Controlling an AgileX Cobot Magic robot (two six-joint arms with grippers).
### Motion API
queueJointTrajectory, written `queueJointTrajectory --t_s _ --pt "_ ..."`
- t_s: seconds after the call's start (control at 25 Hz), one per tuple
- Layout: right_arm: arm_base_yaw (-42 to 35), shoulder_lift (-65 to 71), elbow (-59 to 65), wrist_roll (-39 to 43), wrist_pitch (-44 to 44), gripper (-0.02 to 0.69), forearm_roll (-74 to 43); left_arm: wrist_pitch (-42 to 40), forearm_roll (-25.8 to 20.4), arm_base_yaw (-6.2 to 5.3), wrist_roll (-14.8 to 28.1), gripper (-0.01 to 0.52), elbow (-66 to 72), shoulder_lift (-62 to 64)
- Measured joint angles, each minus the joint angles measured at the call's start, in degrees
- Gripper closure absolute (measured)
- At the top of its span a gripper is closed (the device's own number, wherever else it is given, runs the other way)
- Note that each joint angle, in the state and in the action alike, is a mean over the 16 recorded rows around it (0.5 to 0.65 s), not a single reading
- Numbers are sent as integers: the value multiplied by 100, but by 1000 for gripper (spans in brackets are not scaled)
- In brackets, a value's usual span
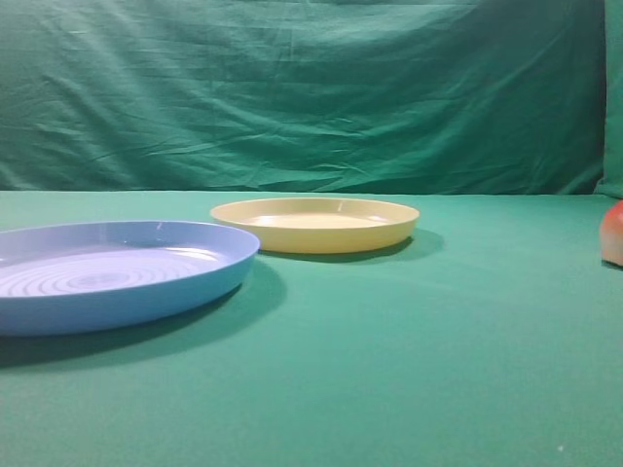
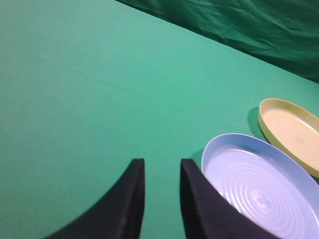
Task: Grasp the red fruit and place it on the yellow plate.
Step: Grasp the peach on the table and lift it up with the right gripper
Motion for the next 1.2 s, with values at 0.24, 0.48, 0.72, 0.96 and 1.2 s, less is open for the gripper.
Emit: queueJointTrajectory --t_s 0.24,0.48,0.72,0.96,1.2 --pt "0 811 -228 -1 -271 56 16 0 0 0 0 357 0 0" --pt "0 1291 -406 -1 -271 130 32 0 0 -4 0 357 0 0" --pt "6 1453 -888 -13 280 241 85 0 0 -9 0 357 0 0" --pt "235 1493 -1759 -151 856 326 229 0 0 -13 0 357 0 0" --pt "930 1750 -2689 -370 908 357 396 0 0 -13 0 357 0 0"
